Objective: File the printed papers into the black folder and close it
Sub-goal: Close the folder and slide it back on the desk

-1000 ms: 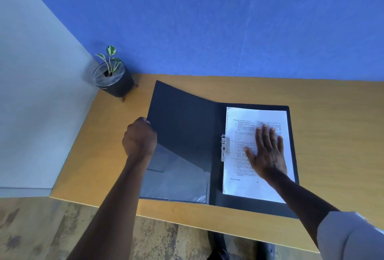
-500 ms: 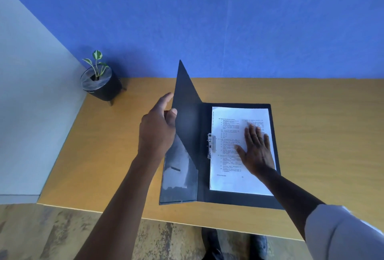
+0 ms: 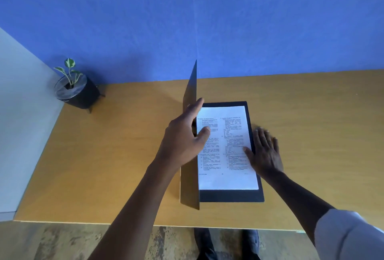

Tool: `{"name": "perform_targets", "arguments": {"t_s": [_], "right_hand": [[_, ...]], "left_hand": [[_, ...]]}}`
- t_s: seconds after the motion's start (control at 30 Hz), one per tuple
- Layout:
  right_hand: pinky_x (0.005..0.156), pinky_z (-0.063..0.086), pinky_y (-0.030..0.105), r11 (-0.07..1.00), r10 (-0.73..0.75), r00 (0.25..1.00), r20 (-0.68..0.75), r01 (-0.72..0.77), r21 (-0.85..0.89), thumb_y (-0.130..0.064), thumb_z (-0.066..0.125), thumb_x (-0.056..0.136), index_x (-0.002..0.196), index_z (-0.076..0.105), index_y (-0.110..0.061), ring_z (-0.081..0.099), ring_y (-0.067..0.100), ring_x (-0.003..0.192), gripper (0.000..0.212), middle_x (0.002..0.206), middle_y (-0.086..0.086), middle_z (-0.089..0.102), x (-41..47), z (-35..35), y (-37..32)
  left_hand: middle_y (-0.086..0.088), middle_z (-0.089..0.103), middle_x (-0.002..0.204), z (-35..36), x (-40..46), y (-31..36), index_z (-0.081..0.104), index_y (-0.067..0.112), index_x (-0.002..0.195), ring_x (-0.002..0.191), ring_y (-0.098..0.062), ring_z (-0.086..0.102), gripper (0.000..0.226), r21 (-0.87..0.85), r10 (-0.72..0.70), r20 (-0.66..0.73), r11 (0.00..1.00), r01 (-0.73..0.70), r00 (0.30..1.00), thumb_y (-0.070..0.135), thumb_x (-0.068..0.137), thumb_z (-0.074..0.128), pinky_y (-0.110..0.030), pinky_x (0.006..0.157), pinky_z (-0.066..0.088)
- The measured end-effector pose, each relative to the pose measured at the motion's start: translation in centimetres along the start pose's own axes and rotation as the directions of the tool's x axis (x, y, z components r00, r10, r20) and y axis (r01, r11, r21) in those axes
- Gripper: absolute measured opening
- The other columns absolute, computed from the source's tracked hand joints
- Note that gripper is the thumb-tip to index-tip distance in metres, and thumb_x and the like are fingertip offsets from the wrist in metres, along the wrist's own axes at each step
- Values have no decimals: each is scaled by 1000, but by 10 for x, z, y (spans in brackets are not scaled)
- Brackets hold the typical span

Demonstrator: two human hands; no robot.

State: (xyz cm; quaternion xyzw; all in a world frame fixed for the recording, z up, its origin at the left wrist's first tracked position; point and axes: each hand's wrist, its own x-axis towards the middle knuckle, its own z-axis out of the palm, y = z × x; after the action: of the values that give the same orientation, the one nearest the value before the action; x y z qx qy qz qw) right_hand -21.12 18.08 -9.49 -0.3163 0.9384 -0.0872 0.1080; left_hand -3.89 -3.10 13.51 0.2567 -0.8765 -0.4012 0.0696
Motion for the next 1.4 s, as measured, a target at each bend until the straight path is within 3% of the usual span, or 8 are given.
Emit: {"name": "perform_targets", "arguments": {"t_s": [0.1, 0.3, 0.43, 0.6, 0.8, 1.0, 1.4], "right_hand": [[123, 10, 51, 999, 18, 1000, -2, -18, -35, -57, 25, 99, 158, 12, -7, 8, 32, 154, 79, 166, 14, 11, -4, -5, 15], [123, 12, 50, 997, 43, 999, -18, -44, -59, -60, 23, 97, 157, 14, -8, 11, 31, 153, 80, 166, 13, 13, -14, -12, 49], [125, 8, 46, 998, 46, 999, -18, -47, -47, -60, 19, 98, 159, 7, -9, 4, 28, 154, 80, 167, 11, 5, -24, -12, 55], [125, 1, 45, 997, 69, 998, -4, -69, -37, -60, 12, 98, 158, -5, -13, -10, 23, 153, 78, 166, 7, -9, -28, -8, 53], [125, -2, 43, 998, 52, 998, -25, -52, -25, -65, -3, 94, 158, -3, -12, -10, 23, 154, 83, 166, 7, -7, -29, -6, 54], [125, 1, 44, 998, 67, 997, -34, -68, -17, -57, 13, 98, 158, 1, -12, -8, 23, 154, 77, 167, 7, -4, -28, -6, 53], [125, -1, 44, 994, 90, 996, 7, -89, -65, -57, 11, 100, 157, -9, -13, -16, 22, 153, 75, 166, 7, -14, -25, -3, 54]], "left_hand": [[8, 19, 166, 20, 3, 9, 9, 48, 156, 133, -4, 48, 83, -8, 8, 107, 1000, -7, 994, 29, 94, 61, -35, 99, 52], [4, -7, 168, 65, 13, 28, -8, 45, 155, 152, -23, 22, 93, 141, 4, 210, 989, -35, 978, 29, 94, 60, -32, 97, 46], [-6, -5, 168, 112, 21, 32, -6, 46, 155, 152, -39, 12, 91, 227, -41, 212, 974, -8, 976, 28, 90, 57, -54, 108, 43], [-12, -6, 167, 168, 29, 40, -1, 42, 155, 150, -47, 5, 84, 299, -144, 218, 951, 75, 965, 27, 93, 54, -64, 114, 29], [-21, -10, 165, 212, 44, 36, -2, 35, 157, 147, -54, 2, 84, 429, -240, 256, 896, 112, 936, 36, 95, 55, -68, 113, 23], [-25, -11, 164, 240, 52, 22, 0, 32, 157, 146, -58, 1, 81, 546, -321, 293, 829, 118, 900, 42, 97, 54, -69, 112, 22], [-29, -19, 161, 262, 48, 4, -7, 28, 158, 144, -61, -6, 83, 618, -295, 297, 784, 52, 908, 45, 98, 48, -66, 114, 19]]}}
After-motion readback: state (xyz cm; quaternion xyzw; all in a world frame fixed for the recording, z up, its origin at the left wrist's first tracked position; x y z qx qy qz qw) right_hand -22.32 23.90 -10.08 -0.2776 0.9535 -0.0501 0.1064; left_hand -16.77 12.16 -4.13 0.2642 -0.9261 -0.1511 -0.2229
